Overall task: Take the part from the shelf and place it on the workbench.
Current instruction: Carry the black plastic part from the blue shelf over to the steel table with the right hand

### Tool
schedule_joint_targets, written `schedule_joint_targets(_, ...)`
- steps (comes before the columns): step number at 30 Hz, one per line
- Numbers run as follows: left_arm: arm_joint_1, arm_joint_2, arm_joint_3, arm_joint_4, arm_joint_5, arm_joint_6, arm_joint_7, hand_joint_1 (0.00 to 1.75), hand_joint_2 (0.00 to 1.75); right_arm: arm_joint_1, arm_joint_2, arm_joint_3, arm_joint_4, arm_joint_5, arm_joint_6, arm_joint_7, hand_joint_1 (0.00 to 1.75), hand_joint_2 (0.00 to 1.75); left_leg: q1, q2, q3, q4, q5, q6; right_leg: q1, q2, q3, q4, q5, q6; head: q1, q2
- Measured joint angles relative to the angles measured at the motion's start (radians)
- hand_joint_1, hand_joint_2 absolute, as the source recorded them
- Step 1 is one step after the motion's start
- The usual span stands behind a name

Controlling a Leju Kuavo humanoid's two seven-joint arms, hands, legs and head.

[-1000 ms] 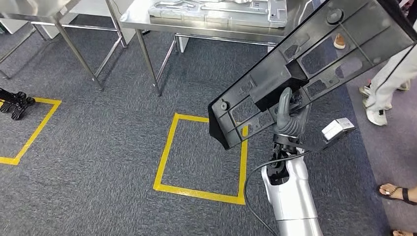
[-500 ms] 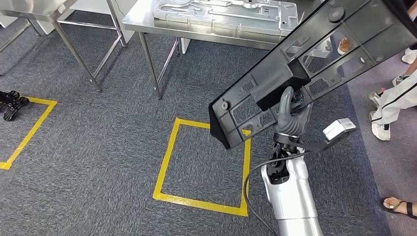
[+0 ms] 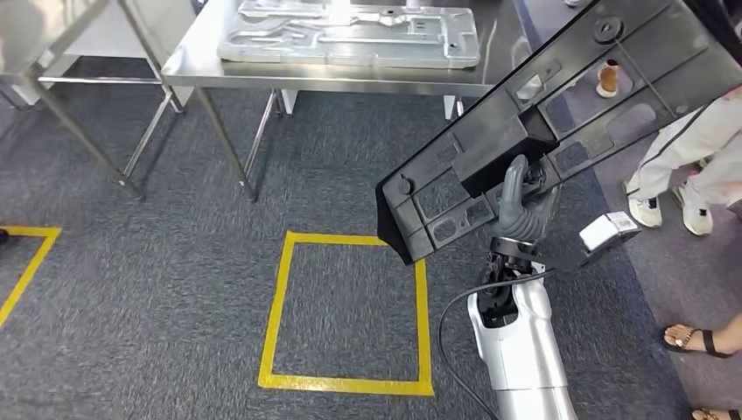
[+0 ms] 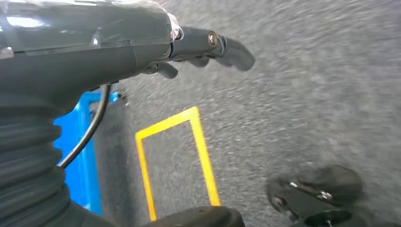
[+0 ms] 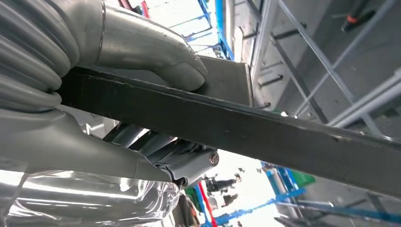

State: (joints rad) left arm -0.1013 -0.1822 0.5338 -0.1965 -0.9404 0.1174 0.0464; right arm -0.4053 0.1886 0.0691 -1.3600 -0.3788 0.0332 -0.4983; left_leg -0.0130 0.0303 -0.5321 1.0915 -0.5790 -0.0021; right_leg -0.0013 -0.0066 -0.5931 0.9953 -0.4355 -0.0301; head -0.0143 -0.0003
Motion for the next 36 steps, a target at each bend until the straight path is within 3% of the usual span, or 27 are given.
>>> schedule_joint_targets(2,-0.002,0.000,0.000,0.000,0.002,0.000,-0.004,0.00,1.75,-0.001,0.001,0.000,0.002,-0.003,0.002,-0.001,1.75,1.75,0.010,-0.020,-0.089,0.148,-0.046,-0.013,-0.003,0.023,0.005,0.000,-0.005,-0.002,-0.001,0.000)
schedule_joint_targets(3,-0.003,0.001,0.001,0.000,0.004,0.000,-0.005,0.00,1.75,0.000,0.001,0.000,0.004,-0.005,0.003,-0.002,1.75,1.75,0.014,-0.022,-0.124,0.191,-0.044,-0.017,-0.003,0.037,0.009,0.001,-0.008,-0.001,-0.001,0.000)
schedule_joint_targets(4,-0.003,0.002,0.001,0.000,0.004,0.000,-0.007,0.00,1.75,0.002,0.001,0.000,0.005,-0.007,0.004,-0.003,1.75,1.75,0.017,-0.023,-0.139,0.193,-0.020,-0.020,-0.004,0.051,0.015,0.001,-0.012,0.001,-0.001,0.000)
schedule_joint_targets(6,-0.001,0.005,0.002,0.000,0.005,0.000,-0.007,0.00,1.75,0.003,0.001,0.000,0.008,-0.011,0.005,-0.004,1.75,1.75,0.023,-0.037,-0.116,0.084,0.080,-0.023,-0.007,0.079,0.032,0.003,-0.023,0.008,-0.001,0.000)
schedule_joint_targets(7,0.001,0.006,0.003,0.000,0.005,0.000,-0.007,0.00,1.75,0.002,0.001,0.000,0.008,-0.012,0.006,-0.005,1.75,1.75,0.026,-0.059,-0.095,0.019,0.118,-0.021,-0.008,0.091,0.037,0.003,-0.028,0.013,-0.001,0.000)
schedule_joint_targets(8,0.003,0.006,0.004,0.001,0.005,0.001,-0.007,0.00,1.75,0.001,0.002,0.000,0.009,-0.014,0.006,-0.006,1.75,1.75,0.028,-0.079,-0.075,-0.034,0.143,-0.018,-0.009,0.102,0.040,0.005,-0.031,0.018,-0.001,0.000)
schedule_joint_targets(9,0.004,0.006,0.005,0.001,0.004,0.001,-0.007,0.00,1.75,0.001,0.003,0.001,0.010,-0.015,0.006,-0.006,1.75,1.75,0.028,-0.095,-0.063,-0.064,0.149,-0.014,-0.011,0.113,0.037,0.006,-0.032,0.024,-0.001,0.000)
schedule_joint_targets(10,0.003,0.006,0.006,0.002,0.004,0.001,-0.007,0.00,1.75,0.001,0.004,0.001,0.011,-0.016,0.007,-0.007,1.75,1.75,0.026,-0.102,-0.057,-0.072,0.141,-0.008,-0.013,0.121,0.033,0.005,-0.031,0.031,-0.001,0.000)
schedule_joint_targets(12,0.001,0.006,0.006,0.002,0.001,0.002,-0.005,0.00,1.75,0.002,0.005,0.001,0.011,-0.018,0.007,-0.007,1.75,1.75,0.025,-0.093,-0.052,-0.089,0.138,0.001,-0.016,0.133,0.030,0.000,-0.026,0.040,0.000,0.000)
schedule_joint_targets(16,0.001,0.004,0.007,0.002,-0.005,0.007,0.004,0.00,1.75,0.000,0.004,0.001,0.012,-0.026,0.010,-0.007,1.75,1.75,0.024,-0.091,-0.048,-0.102,0.144,0.007,-0.014,0.119,0.037,-0.011,-0.022,0.022,-0.001,0.000)
schedule_joint_targets(21,0.001,0.004,0.007,0.002,-0.014,0.014,0.010,0.00,1.75,-0.006,0.004,0.001,0.014,-0.034,0.011,-0.004,1.75,1.75,0.017,-0.093,-0.051,-0.101,0.146,0.020,-0.018,0.111,0.039,-0.018,-0.020,0.030,-0.001,0.000)
schedule_joint_targets(25,0.002,0.004,0.007,0.002,-0.016,0.018,0.014,0.00,1.75,-0.009,0.004,0.001,0.019,-0.035,0.011,-0.002,1.75,1.75,0.015,-0.093,-0.052,-0.099,0.146,0.022,-0.022,0.110,0.039,-0.020,-0.019,0.053,-0.001,0.000)
schedule_joint_targets(36,0.002,0.004,0.008,0.002,-0.023,0.018,0.014,0.00,1.75,-0.009,0.004,0.001,0.027,-0.036,0.012,-0.001,1.75,1.75,0.012,-0.093,-0.052,-0.094,0.145,0.023,-0.024,0.110,0.038,-0.019,-0.017,0.059,-0.001,0.000)
